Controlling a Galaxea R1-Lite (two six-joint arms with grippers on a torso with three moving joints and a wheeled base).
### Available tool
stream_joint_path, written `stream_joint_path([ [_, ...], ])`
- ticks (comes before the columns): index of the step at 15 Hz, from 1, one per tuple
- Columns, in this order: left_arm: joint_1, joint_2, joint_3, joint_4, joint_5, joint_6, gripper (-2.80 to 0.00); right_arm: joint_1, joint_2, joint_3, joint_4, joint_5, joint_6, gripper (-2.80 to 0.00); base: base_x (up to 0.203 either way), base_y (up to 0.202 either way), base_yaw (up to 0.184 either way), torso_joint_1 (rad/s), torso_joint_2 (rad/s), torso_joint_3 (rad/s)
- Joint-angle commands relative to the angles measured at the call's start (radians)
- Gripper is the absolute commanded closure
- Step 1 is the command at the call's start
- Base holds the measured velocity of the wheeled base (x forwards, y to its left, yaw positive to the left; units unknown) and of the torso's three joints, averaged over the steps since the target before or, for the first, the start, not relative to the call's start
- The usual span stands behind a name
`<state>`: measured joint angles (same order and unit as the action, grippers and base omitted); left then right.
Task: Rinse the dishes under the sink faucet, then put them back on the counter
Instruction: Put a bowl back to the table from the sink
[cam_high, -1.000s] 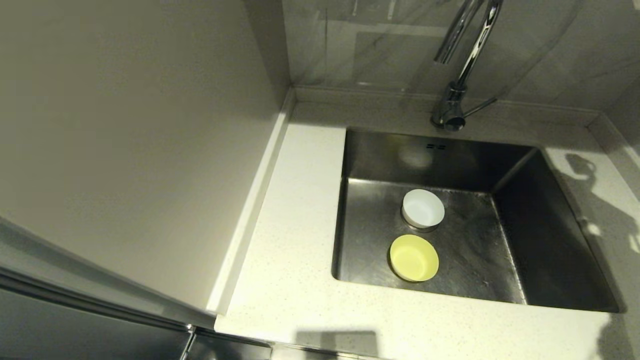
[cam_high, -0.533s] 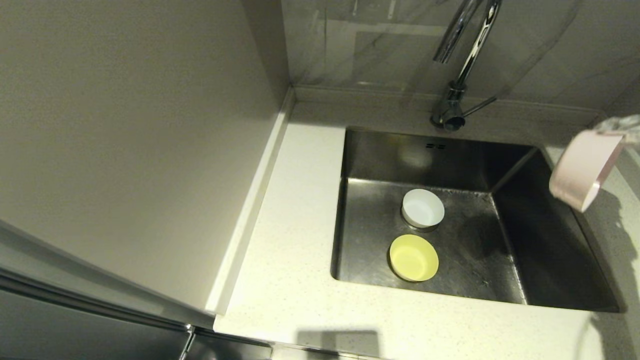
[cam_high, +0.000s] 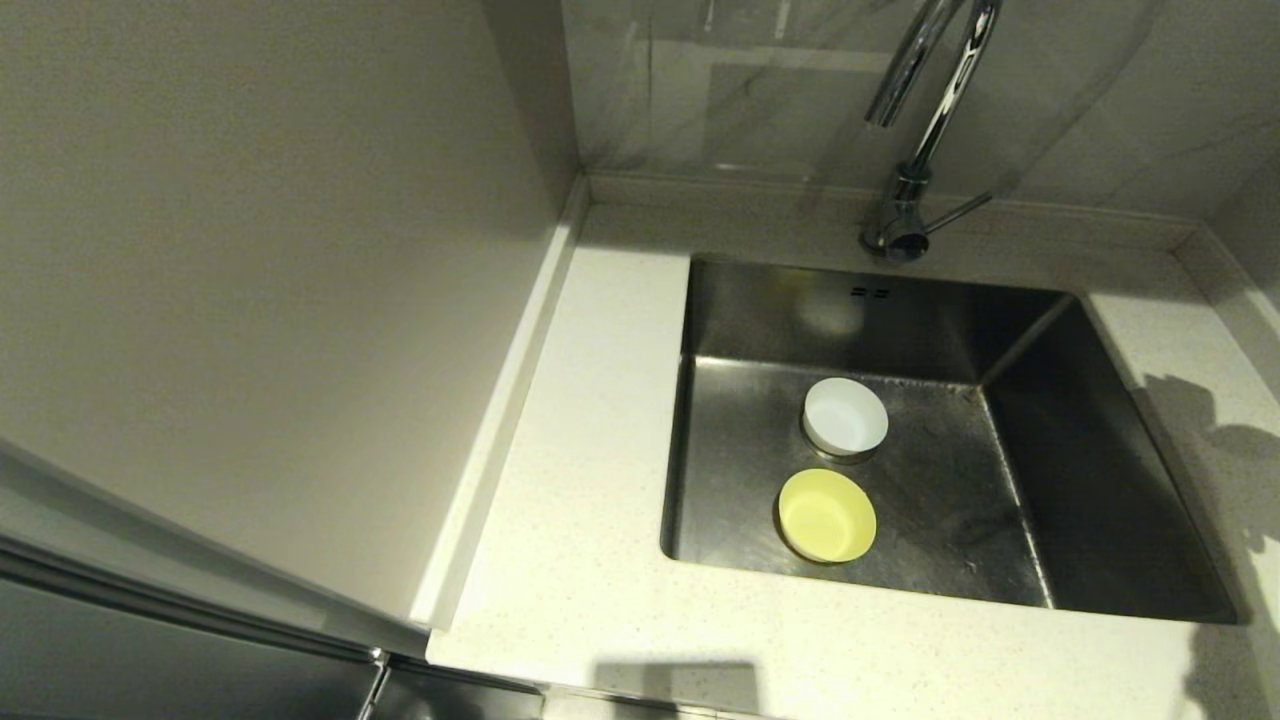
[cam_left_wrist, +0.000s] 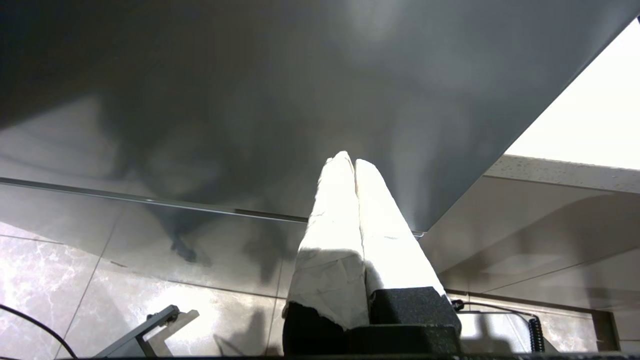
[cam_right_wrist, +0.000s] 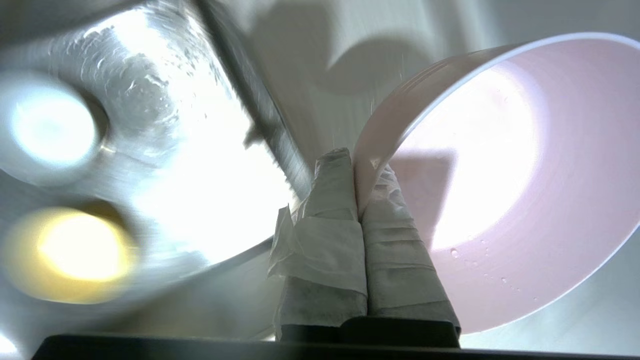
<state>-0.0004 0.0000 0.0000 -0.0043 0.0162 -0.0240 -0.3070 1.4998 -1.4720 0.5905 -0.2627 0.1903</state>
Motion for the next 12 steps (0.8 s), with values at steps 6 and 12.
stream_joint_path([
  [6,0.0,-0.002,0.0,0.0,0.001,-0.001,0.0,0.255,0.16,-0.148,-0.093,-0.059,-0.528,0.0,0.0,0.0,0.0,0.0,0.0,0.0],
  [12,0.0,-0.002,0.0,0.0,0.001,-0.001,0.0,0.213,0.413,-0.305,-0.096,-0.194,-0.553,0.0,0.0,0.0,0.0,0.0,0.0,0.0],
])
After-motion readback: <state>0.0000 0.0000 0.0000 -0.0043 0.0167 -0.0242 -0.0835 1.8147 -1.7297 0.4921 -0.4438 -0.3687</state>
